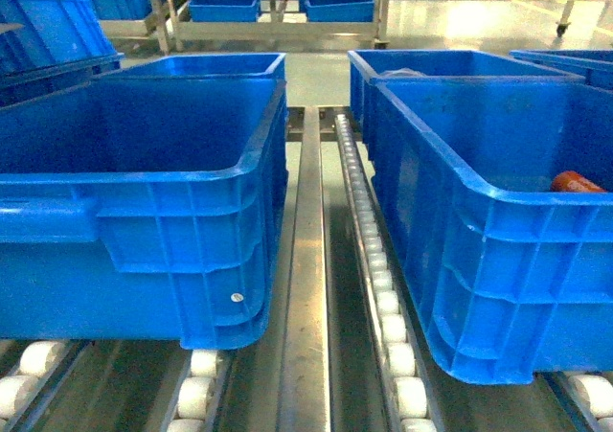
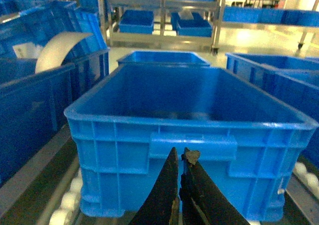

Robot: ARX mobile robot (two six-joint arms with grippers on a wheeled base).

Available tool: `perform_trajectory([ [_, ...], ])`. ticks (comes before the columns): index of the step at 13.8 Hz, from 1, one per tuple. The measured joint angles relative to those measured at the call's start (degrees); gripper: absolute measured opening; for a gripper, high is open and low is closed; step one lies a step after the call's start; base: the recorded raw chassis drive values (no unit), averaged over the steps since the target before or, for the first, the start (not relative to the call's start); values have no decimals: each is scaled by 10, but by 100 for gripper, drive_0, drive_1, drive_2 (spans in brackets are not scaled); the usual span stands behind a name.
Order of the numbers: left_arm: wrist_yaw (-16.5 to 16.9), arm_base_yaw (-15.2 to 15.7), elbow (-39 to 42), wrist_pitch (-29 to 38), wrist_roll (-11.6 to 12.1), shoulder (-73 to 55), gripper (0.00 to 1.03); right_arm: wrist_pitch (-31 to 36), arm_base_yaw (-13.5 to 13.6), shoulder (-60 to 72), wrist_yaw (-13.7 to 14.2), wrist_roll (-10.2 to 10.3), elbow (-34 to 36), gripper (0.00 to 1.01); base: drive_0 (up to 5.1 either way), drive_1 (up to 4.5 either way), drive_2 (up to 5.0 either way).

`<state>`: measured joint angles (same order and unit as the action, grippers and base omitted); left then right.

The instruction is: Sort blue parts and orange caps into right shelf containers

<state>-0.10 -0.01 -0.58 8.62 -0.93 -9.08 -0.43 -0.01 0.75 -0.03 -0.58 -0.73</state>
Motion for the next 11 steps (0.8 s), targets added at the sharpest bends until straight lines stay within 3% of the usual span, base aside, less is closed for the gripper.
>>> perform_trajectory([
  [1, 2, 0, 0, -92, 1, 68, 2, 7, 0, -5, 2, 0, -2, 1, 0, 0, 0],
  [5, 1, 0, 0, -89, 2, 85, 2, 2, 0, -5, 0, 1, 0, 1, 0, 0, 0],
  [6, 1, 0, 0, -89, 1, 85, 9, 2, 0, -5, 0, 1, 0, 2, 0, 0, 0],
  [11, 1, 0, 0, -89, 1, 85, 78, 2, 0, -5, 0, 1, 0, 71, 0, 0, 0],
])
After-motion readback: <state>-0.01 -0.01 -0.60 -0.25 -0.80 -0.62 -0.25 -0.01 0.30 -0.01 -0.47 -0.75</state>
